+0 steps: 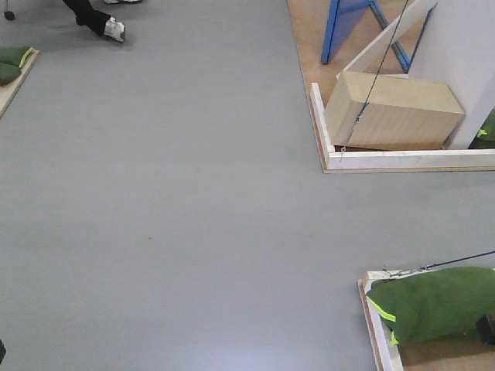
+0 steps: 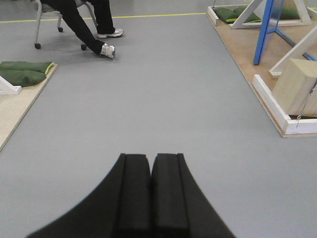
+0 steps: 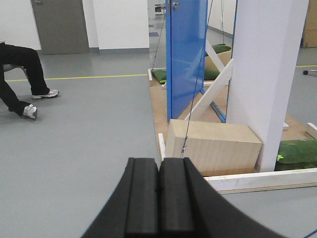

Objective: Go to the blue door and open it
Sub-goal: 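Drive the base forward toward the wooden platform with the blue door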

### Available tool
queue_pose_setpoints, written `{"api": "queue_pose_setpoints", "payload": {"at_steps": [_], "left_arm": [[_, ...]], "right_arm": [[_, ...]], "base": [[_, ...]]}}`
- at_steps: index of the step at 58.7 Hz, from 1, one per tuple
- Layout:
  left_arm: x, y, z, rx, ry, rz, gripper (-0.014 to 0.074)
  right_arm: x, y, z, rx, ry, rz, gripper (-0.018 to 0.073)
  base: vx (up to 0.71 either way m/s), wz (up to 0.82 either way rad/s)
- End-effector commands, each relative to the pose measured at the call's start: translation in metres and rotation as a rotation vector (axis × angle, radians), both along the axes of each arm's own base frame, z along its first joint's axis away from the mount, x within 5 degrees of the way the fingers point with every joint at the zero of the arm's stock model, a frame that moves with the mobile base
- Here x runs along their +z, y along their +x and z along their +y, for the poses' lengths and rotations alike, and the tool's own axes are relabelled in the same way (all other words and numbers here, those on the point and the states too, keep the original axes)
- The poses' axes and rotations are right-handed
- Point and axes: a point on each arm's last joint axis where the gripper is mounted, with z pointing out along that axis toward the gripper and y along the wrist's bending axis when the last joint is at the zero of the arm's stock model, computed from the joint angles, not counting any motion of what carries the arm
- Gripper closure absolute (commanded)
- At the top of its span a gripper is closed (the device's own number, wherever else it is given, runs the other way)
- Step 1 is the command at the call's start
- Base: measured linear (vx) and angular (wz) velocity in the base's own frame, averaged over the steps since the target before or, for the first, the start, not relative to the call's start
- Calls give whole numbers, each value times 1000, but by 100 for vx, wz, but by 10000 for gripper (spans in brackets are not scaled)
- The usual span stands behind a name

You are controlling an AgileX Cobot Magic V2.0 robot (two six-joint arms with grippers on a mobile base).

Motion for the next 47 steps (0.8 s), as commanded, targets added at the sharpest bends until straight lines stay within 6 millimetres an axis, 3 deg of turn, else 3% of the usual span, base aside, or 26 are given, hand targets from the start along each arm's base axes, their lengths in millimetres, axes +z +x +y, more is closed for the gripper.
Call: {"api": "queue_pose_setpoints", "payload": {"at_steps": [1,47], "left_arm": [[15,0,-1,-11,-5,-120,524],[15,0,-1,-11,-5,-120,524]], "right_arm": [[8,-1,0,-3,-13,-93,551],[8,-1,0,-3,-13,-94,551]], "base": [[3,0],[12,5]]}}
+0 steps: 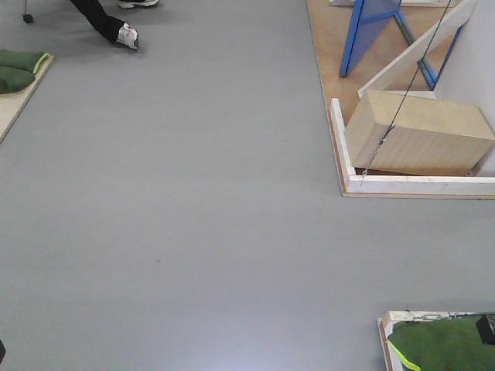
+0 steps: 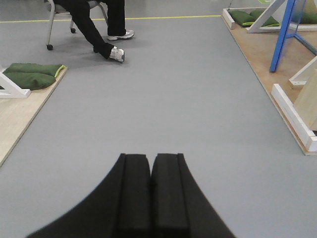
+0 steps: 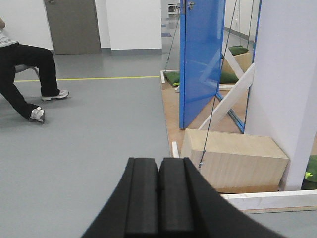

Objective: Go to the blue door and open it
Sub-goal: 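Drive the base forward toward the wooden platform with the blue door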

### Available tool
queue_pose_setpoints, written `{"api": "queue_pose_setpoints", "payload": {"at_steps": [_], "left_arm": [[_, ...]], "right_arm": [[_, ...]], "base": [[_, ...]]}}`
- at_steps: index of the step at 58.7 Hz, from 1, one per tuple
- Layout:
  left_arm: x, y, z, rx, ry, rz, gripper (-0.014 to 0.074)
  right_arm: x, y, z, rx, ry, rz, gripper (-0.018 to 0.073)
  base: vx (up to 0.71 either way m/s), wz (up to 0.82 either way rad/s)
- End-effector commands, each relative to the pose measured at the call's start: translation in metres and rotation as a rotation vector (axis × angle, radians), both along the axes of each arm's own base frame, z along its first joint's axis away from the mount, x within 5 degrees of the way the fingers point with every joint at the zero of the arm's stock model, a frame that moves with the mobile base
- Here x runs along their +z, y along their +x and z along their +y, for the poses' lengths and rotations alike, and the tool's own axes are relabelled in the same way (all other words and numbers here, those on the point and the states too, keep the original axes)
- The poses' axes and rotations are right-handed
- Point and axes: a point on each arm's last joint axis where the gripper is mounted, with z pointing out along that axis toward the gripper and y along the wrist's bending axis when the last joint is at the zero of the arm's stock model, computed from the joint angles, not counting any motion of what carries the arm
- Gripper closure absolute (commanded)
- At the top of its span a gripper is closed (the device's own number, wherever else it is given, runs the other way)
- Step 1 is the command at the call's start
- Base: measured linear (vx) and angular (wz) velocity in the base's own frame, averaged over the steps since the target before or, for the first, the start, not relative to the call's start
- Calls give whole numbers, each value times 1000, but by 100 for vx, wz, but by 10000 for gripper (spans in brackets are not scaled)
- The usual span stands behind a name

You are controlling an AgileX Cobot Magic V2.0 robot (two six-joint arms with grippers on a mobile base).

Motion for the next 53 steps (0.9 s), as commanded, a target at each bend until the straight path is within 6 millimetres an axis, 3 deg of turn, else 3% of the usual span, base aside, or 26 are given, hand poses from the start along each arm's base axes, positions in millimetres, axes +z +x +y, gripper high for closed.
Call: {"api": "queue_pose_setpoints", "payload": {"at_steps": [1,26,53], "left_arm": [[15,0,-1,-11,-5,-120,524],[15,0,-1,-8,-5,-119,524],[15,0,-1,-10,-5,-118,524]], "right_arm": [[8,-1,0,-3,-13,-94,551],[8,-1,2,32,-11,-99,551],[8,-1,2,37,-11,-99,551]], "base": [[21,3],[28,-5],[49,-1]]}}
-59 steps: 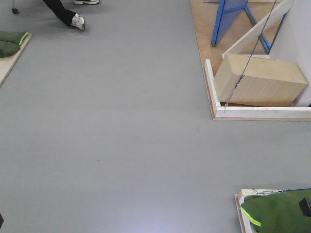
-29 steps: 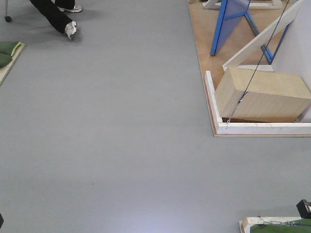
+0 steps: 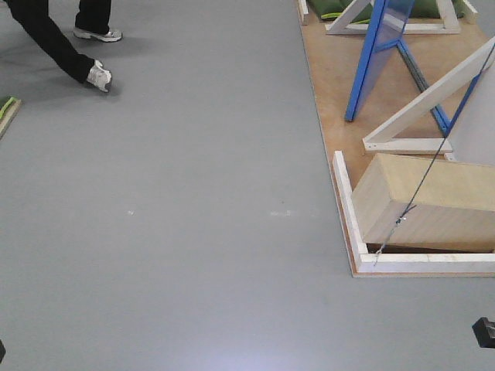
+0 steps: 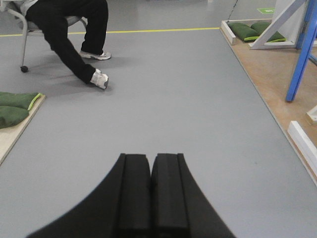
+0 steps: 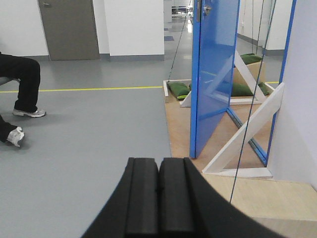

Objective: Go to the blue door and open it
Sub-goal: 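Drive the base forward toward the wooden platform with the blue door, then drive alongside the platform and stop beside the blue door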

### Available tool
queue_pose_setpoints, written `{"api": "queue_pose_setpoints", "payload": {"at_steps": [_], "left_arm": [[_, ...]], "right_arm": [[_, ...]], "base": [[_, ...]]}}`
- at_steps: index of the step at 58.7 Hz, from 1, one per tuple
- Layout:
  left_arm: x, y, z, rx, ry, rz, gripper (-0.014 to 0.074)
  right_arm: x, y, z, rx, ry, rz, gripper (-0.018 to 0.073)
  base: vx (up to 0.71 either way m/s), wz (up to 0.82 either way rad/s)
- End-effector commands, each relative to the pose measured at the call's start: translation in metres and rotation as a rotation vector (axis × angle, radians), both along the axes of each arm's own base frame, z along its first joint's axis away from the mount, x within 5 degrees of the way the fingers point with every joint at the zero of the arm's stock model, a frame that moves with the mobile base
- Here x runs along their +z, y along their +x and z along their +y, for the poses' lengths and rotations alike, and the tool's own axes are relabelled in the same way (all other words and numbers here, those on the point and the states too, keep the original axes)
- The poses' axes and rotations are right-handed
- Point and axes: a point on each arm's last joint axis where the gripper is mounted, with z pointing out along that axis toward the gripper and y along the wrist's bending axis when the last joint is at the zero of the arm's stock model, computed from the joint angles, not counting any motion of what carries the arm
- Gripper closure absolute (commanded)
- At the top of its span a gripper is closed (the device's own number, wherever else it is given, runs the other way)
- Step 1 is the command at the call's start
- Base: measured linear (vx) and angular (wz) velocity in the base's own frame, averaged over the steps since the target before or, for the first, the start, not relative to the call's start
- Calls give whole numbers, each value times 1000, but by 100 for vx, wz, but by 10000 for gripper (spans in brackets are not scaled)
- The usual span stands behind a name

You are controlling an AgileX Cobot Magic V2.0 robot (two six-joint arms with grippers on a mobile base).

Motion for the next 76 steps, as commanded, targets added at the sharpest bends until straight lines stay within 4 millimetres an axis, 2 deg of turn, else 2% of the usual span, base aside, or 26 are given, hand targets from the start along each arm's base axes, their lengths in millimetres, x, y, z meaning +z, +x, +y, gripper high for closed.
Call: {"api": "queue_pose_setpoints", "payload": {"at_steps": [1,76], "left_arm": [[15,0,-1,-10,-5,-118,524],[15,0,-1,-7,-5,-118,524]], "right_arm": [[8,-1,0,5,-10,-103,551],[8,-1,0,4,-10,-100,551]], "base": [[52,-1],[48,-3]]}}
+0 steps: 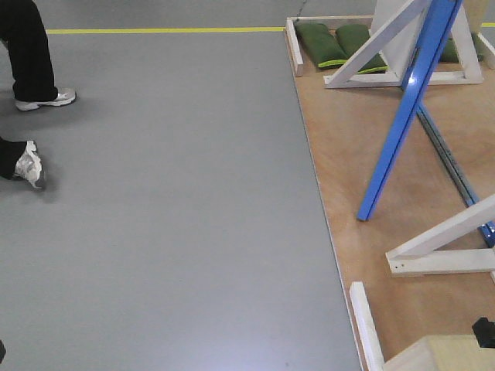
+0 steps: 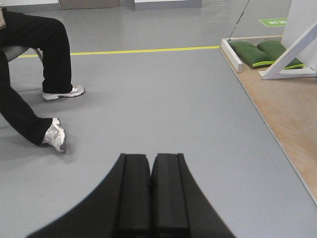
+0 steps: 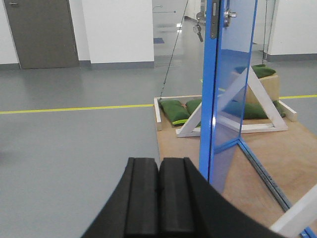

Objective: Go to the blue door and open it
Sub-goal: 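Drive alongside the platform and stop beside the blue door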

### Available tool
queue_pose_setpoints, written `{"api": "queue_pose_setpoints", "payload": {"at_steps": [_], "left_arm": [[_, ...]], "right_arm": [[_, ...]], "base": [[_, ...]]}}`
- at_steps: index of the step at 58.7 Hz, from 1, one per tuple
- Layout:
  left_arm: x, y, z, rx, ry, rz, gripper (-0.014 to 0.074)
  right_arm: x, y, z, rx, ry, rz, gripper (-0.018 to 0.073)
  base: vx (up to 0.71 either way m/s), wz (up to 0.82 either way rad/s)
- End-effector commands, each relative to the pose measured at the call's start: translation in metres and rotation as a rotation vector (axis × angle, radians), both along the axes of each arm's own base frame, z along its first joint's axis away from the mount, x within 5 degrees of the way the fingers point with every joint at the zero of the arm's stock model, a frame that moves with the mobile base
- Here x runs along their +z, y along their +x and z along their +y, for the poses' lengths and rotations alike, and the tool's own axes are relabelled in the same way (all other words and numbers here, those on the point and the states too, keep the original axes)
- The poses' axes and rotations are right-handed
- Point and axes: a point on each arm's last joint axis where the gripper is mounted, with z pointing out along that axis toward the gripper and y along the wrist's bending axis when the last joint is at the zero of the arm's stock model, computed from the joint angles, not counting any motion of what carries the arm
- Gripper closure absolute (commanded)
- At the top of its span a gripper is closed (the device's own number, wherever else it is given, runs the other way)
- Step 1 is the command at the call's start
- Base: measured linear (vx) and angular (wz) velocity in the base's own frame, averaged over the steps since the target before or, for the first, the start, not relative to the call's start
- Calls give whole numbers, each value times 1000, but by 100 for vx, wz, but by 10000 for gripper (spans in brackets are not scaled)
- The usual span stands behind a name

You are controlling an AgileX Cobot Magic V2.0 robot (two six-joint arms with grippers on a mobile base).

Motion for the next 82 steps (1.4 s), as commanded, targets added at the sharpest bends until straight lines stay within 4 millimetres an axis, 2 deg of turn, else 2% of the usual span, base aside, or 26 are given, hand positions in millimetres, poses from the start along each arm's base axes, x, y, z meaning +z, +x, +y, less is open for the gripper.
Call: {"api": "queue_pose_setpoints", "payload": {"at_steps": [1,82], "left_arm": [[15,0,-1,-7,-5,-118,524],[15,0,-1,-7,-5,-119,524]], "right_arm": [[8,-1,0,4,-10,-100,551],[8,-1,0,4,-10,-100,551]], "base": [[47,-2],[40,-1]]}}
